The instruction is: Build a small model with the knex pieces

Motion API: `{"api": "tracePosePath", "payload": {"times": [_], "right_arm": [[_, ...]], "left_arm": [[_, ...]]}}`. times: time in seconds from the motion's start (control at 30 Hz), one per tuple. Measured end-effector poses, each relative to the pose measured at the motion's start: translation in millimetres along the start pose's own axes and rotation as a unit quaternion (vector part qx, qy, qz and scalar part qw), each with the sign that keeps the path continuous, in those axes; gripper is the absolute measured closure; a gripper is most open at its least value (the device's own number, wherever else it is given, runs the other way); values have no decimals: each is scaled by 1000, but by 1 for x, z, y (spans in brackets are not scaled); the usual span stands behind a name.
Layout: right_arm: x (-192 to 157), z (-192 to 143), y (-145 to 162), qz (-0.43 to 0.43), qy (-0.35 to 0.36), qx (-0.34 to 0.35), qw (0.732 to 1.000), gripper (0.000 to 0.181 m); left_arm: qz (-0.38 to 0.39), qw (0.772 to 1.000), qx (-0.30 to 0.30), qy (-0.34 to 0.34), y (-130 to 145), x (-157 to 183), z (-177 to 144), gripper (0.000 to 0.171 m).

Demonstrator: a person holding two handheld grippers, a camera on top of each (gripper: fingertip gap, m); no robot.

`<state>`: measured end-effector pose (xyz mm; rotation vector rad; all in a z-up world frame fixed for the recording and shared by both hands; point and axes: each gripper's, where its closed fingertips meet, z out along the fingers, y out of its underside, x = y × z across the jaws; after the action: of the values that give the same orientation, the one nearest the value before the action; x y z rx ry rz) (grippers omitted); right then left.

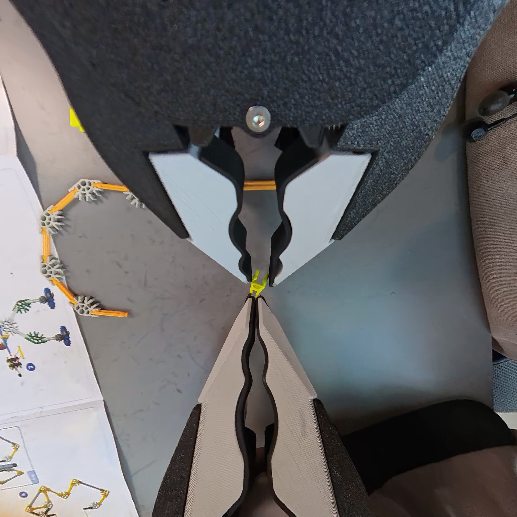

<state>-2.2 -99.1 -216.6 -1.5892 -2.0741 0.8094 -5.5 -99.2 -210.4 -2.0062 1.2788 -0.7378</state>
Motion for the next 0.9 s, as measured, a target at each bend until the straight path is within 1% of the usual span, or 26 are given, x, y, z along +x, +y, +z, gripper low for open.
{"api": "tracePosePath", "payload": {"times": [0.13,0.27,0.43,0.5,0.57,0.67,0.77,0.83,0.9], "right_arm": [[-4,0,-3,-3,1,-11,1000,171],[-13,3,-1,-8,-18,-25,999,170],[-16,5,8,-26,-27,-44,998,162],[-17,0,9,-43,-37,-45,997,161],[-18,-10,9,-78,-51,-38,995,160],[-18,-29,19,-132,-81,-44,987,158],[-14,-44,37,-174,-106,-54,977,154],[-8,-48,45,-163,-113,-53,979,152],[-6,-48,52,-150,-122,-60,979,148]], "left_arm": [[-7,1000,-10,9,4,3,-2,171],[-5,999,-30,11,10,4,4,171],[-1,999,-49,17,15,8,11,171],[0,999,-50,13,15,7,10,171],[-1,999,-45,5,13,5,6,171],[-6,999,-31,0,11,2,-3,170],[-25,999,-35,29,15,12,-10,162],[-34,997,-48,52,19,21,-10,153],[-31,996,-61,52,21,24,-6,146]]}}
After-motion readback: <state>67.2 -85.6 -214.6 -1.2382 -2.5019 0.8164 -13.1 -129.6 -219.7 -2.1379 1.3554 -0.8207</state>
